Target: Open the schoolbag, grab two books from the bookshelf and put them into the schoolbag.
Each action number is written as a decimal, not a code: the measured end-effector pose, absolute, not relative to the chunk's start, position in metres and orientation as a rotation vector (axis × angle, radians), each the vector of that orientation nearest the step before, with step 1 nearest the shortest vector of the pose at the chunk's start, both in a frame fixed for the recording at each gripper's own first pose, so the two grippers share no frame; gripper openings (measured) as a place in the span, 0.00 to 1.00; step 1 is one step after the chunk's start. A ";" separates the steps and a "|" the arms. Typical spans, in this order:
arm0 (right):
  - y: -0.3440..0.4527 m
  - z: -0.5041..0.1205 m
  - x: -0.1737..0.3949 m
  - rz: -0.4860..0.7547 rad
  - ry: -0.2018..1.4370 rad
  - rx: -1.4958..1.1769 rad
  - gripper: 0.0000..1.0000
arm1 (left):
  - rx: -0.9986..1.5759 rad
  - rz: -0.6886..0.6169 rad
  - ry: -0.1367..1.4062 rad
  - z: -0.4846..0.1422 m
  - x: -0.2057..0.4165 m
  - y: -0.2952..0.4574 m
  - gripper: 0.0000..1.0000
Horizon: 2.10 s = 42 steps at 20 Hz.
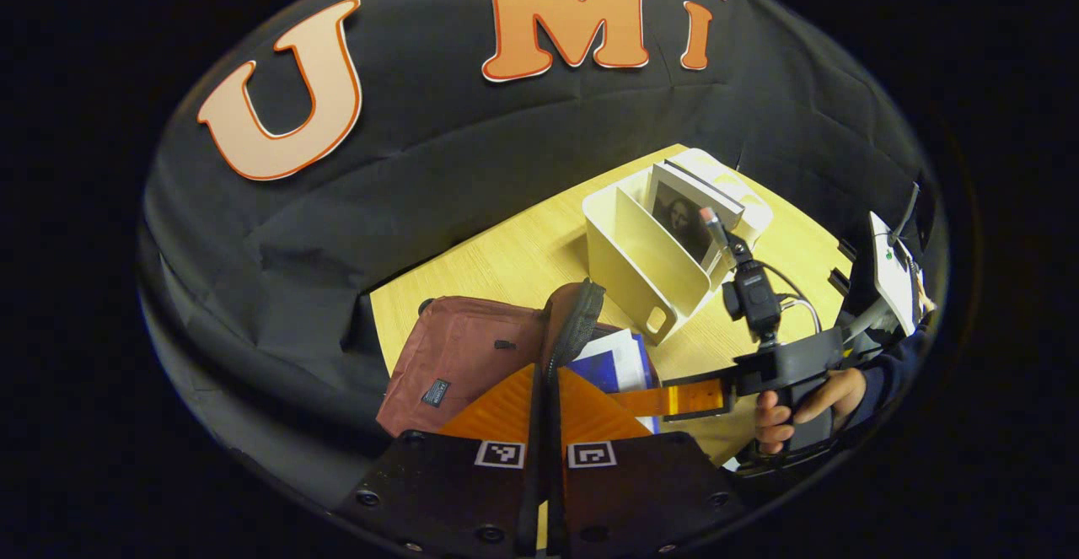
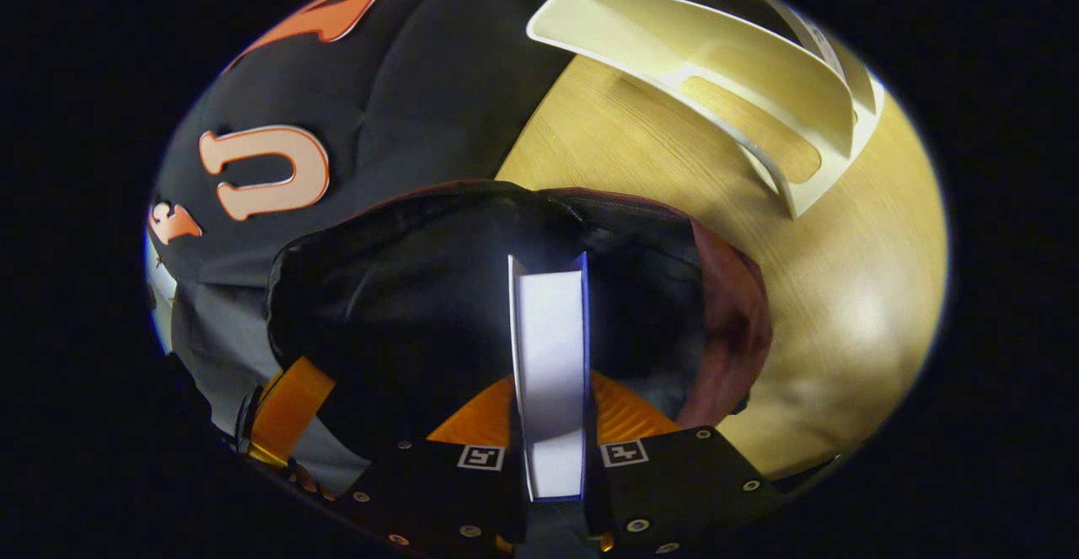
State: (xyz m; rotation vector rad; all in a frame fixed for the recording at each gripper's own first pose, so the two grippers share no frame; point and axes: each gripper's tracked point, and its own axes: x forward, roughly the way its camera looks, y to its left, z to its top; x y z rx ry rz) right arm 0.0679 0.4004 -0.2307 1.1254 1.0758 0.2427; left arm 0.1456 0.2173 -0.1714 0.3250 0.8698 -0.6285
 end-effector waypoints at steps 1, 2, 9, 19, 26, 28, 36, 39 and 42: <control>0.403 -0.234 0.070 0.233 1.066 1.132 0.27 | 0.329 -0.636 0.874 -0.174 0.143 0.216 0.05; 0.406 -0.236 0.072 0.226 1.058 1.133 0.27 | 0.337 -0.644 0.871 -0.174 0.141 0.214 0.05; 0.432 -0.261 0.097 0.188 1.010 1.183 0.27 | 0.367 -0.679 0.871 -0.176 0.129 0.206 0.04; 0.386 -0.253 0.059 0.211 1.162 0.991 0.96 | 0.286 -0.604 0.878 -0.178 0.150 0.226 0.04; 0.303 -0.197 0.050 0.256 1.060 0.754 0.97 | 0.340 -0.629 0.862 -0.187 0.140 0.210 0.04; 0.272 -0.183 0.050 0.233 1.040 0.660 0.97 | 0.334 -0.629 0.862 -0.188 0.137 0.208 0.04; 0.184 -0.144 0.056 0.163 1.063 0.353 0.98 | 0.287 -0.613 0.867 -0.193 0.131 0.209 0.04; 0.163 -0.134 0.071 0.155 1.073 0.273 0.98 | 0.278 -0.610 0.870 -0.197 0.127 0.207 0.04; 0.140 -0.126 0.095 0.126 1.089 0.199 0.98 | 0.275 -0.609 0.877 -0.202 0.122 0.206 0.04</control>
